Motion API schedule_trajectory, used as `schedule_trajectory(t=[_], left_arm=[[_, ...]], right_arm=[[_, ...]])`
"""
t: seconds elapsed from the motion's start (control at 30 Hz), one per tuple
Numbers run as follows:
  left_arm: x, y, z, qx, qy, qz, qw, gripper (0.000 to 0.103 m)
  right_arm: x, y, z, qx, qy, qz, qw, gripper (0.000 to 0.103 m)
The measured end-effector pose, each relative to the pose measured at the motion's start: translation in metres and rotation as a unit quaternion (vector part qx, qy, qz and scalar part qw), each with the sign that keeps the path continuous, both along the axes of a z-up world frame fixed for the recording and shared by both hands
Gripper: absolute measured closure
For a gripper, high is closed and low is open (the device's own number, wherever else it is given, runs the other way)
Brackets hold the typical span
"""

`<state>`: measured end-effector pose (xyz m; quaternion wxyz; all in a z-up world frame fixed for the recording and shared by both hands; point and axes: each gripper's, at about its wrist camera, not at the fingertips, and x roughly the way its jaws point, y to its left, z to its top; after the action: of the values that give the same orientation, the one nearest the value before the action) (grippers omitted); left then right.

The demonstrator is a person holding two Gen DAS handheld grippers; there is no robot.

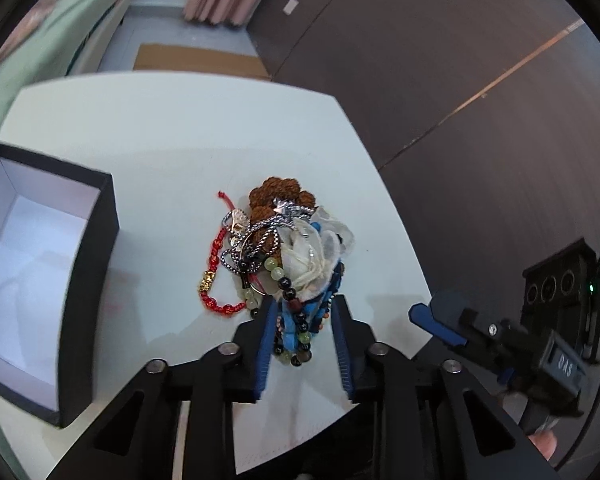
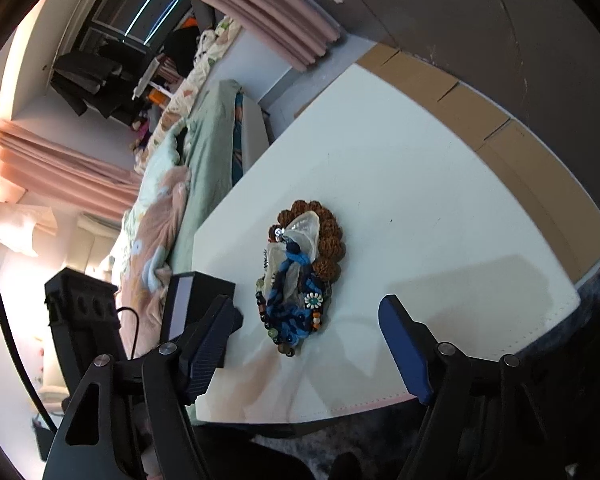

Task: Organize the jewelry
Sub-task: 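Lower the left tool onto the green-black bead bracelet while the right tool approaches the blue braided bracelet, then close the left tool on the bead bracelet and lift while the right tool grasps the blue braided bracelet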

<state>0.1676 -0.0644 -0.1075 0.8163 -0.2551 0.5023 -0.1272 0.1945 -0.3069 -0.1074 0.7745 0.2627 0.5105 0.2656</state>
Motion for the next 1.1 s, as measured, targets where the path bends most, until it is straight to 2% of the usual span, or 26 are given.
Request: schedule_trajectory(t=[0.23,0.27,0.37,0.43,0.47,0.63,0.87,0.97,1.03,1.1], left_arm=[[0.012,0.003,-0.018,-0.042,0.030,0.014,0.9986,0.080],[0.013,0.004,-0.020,-0.046,0.032,0.015,0.9983,0.086],[0.013,0.010,-0.022,-0.059,0.031,0.019,0.9976,0.094],[0.008,0.014,-0.016,-0.065,0.028,0.020,0.9973,0.095],[0.006,0.017,-0.013,-0.065,0.026,0.021,0.9973,0.095],[-0.010,0.032,-0.006,-0.073,0.016,0.029,0.9968,0.095],[-0.027,0.046,0.017,-0.083,-0.018,0.023,0.9961,0.097],[-0.027,0.049,0.018,-0.076,-0.011,0.019,0.9969,0.097],[-0.027,0.049,0.015,-0.062,-0.004,0.023,0.9978,0.097],[-0.031,0.047,0.012,-0.055,0.005,0.019,0.9983,0.097]], right_arm=[[0.006,0.001,-0.015,0.027,0.033,0.007,0.999,0.028],[0.007,0.002,-0.016,0.026,0.034,0.008,0.999,0.028],[0.008,0.006,-0.020,0.025,0.040,0.012,0.999,0.030],[0.010,0.009,-0.023,0.026,0.047,0.019,0.998,0.038],[0.012,0.010,-0.024,0.024,0.050,0.023,0.998,0.038],[0.015,0.024,-0.025,0.001,0.044,0.038,0.998,0.045],[0.021,0.050,-0.029,-0.059,0.036,0.054,0.996,0.054],[0.026,0.059,-0.034,-0.076,0.042,0.058,0.995,0.068],[0.028,0.068,-0.038,-0.097,0.045,0.064,0.992,0.089],[0.025,0.067,-0.038,-0.106,0.041,0.064,0.991,0.089]])
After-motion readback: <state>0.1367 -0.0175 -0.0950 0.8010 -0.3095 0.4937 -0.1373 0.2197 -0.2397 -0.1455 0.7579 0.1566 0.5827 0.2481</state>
